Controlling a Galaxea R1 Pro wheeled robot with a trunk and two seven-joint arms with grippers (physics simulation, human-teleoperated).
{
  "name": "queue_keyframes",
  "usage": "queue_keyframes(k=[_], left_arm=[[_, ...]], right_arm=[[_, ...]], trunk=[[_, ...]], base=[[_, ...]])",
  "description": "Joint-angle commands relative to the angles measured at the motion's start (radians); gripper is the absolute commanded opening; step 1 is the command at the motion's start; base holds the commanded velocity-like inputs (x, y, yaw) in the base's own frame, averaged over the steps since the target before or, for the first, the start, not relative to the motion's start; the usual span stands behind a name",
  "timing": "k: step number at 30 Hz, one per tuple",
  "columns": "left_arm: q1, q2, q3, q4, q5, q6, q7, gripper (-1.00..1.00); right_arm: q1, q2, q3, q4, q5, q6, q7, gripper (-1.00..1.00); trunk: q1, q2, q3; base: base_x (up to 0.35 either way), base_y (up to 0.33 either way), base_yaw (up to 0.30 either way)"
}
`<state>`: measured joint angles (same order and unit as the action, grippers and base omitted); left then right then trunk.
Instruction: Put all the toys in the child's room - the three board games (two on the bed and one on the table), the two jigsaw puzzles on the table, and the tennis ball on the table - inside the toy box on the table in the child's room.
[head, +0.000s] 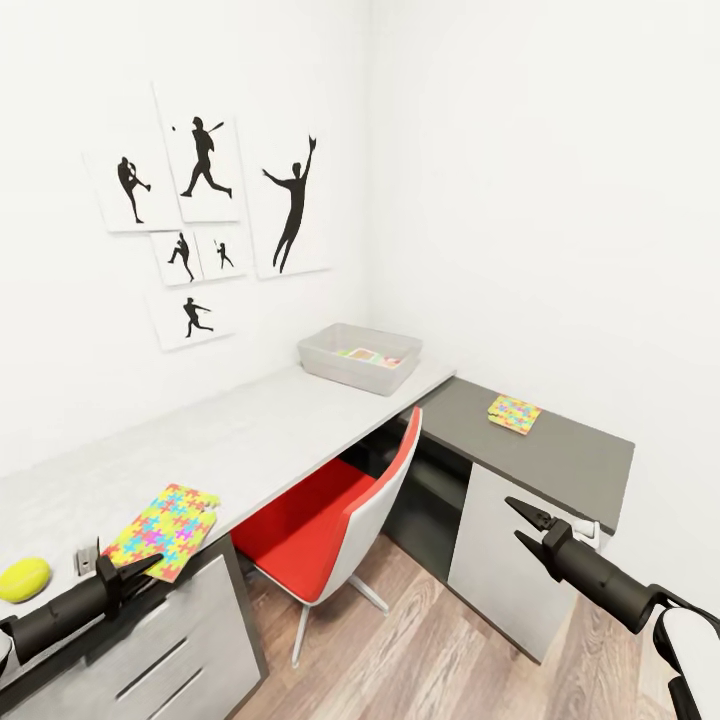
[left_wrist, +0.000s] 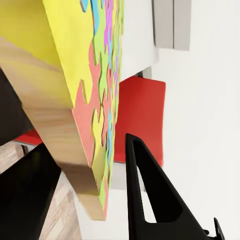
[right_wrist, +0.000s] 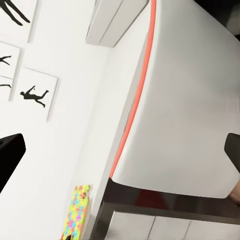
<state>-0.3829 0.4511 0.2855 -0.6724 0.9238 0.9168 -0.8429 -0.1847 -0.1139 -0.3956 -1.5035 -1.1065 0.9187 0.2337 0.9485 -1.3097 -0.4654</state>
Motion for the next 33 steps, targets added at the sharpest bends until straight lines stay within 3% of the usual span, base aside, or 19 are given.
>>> queue_keyframes(k=[1, 8, 15, 27, 31, 33], left_arm=[[-0.001, 0.000, 0.001, 0.001, -0.006, 0.002, -0.004, -1.00], [-0.003, 0.001, 0.001, -0.014, -0.006, 0.008, -0.004, -1.00], [-0.003, 0.020, -0.012, -0.158, -0.018, 0.121, -0.005, -1.00], [-0.002, 0.021, -0.016, -0.229, -0.011, 0.130, -0.011, -1.00], [-0.012, 0.020, -0.057, -0.322, -0.005, 0.130, -0.021, -1.00], [-0.021, 0.016, -0.102, -0.424, -0.003, 0.130, -0.029, -1.00]], right_arm=[[-0.001, 0.000, -0.002, 0.000, 0.008, 0.005, 0.008, 1.00], [-0.001, -0.001, -0.002, 0.000, 0.008, 0.005, 0.007, 1.00], [-0.001, 0.000, -0.002, 0.000, 0.008, 0.005, 0.008, 1.00], [-0.001, -0.002, -0.007, 0.001, 0.008, 0.006, 0.013, 1.00], [-0.001, -0.003, -0.009, 0.001, 0.008, 0.007, 0.016, 1.00], [-0.001, -0.003, -0.009, 0.000, 0.008, 0.008, 0.017, 1.00]], trunk=[[-0.004, 0.007, 0.002], [-0.031, 0.056, 0.024], [-0.058, 0.105, 0.046], [-0.100, 0.182, 0.081], [-0.115, 0.210, 0.093], [-0.123, 0.224, 0.099]], base=[[0.000, 0.000, 0.000], [0.000, 0.000, 0.000], [0.000, 0.000, 0.000], [0.000, 0.000, 0.000], [0.000, 0.000, 0.000], [0.000, 0.000, 0.000]])
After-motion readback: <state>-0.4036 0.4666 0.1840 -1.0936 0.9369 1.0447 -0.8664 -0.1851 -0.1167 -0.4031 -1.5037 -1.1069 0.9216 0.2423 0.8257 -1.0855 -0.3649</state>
